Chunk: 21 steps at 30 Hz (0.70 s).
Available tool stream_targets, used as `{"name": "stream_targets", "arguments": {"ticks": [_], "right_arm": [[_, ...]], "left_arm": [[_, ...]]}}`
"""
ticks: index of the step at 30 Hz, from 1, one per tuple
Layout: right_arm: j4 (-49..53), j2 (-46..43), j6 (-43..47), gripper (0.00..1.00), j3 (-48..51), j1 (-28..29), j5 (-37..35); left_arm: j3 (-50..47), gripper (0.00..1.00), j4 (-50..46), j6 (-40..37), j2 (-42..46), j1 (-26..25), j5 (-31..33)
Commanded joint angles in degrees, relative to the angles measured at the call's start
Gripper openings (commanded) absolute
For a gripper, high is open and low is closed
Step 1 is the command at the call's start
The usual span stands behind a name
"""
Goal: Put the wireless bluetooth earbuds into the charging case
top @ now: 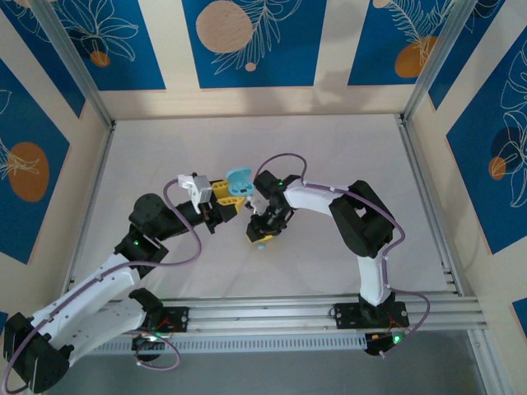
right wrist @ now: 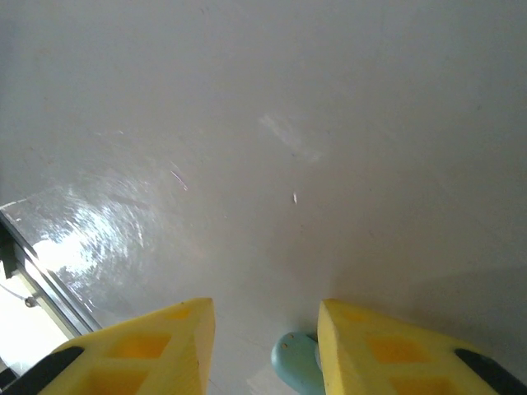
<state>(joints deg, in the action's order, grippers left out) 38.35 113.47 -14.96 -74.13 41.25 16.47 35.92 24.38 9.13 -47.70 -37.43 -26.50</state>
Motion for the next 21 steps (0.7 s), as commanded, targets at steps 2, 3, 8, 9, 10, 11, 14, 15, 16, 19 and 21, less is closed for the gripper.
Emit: {"name": "stream_targets", "arguments": {"ticks": [2, 3, 8, 9, 10, 11, 14, 15, 16, 19, 21], "right_arm": [[2.55, -1.8, 1.38, 0.38, 1.75, 0.24, 0.81], [2.76, -1.94, 1.46, 0.38, 1.96, 0.23, 0.7], [3.41, -2.71, 1.47, 0.38, 2.65, 0.31, 0.66], [3.53, -2.81, 1.45, 0.38, 2.76, 0.32, 0.63], [3.66, -3.07, 1.5, 0.38, 2.87, 0.35, 0.58], [3.75, -3.3, 1.42, 0.38, 2.93, 0.45, 0.5], [3.92, -3.64, 1.3, 0.39, 2.89, 0.5, 0.15], [4.16, -3.61, 1.26, 0.38, 2.78, 0.49, 0.07], [4.27, -3.63, 1.13, 0.38, 2.66, 0.57, -0.09], [4.1, -3.87, 0.86, 0.39, 2.23, 0.58, -1.22], [4.1, -3.74, 0.94, 0.39, 1.57, 0.49, -1.83]], "left_arm": [[0.94, 0.28, 0.84, 0.67, 0.11, -0.41, -0.24], [0.91, 0.28, 0.84, 0.64, 0.13, -0.41, -0.22], [0.91, 0.28, 0.91, 0.85, -0.02, -0.38, -0.19], [0.9, 0.28, 0.91, 0.95, -0.02, -0.39, -0.08], [0.93, 0.28, 0.91, 0.94, -0.09, -0.37, -0.13], [0.91, 0.28, 0.93, 0.96, -0.08, -0.41, -0.13], [0.86, 0.28, 1.19, 1.06, -0.19, -0.4, -0.03], [0.82, 0.28, 1.24, 1.02, -0.26, -0.4, -0.1], [0.85, 0.28, 1.28, 1.07, -0.3, -0.37, -0.12], [0.84, 0.28, 1.33, 1.12, -0.37, -0.37, -0.13], [0.82, 0.28, 1.32, 1.1, -0.37, -0.41, -0.13]]}}
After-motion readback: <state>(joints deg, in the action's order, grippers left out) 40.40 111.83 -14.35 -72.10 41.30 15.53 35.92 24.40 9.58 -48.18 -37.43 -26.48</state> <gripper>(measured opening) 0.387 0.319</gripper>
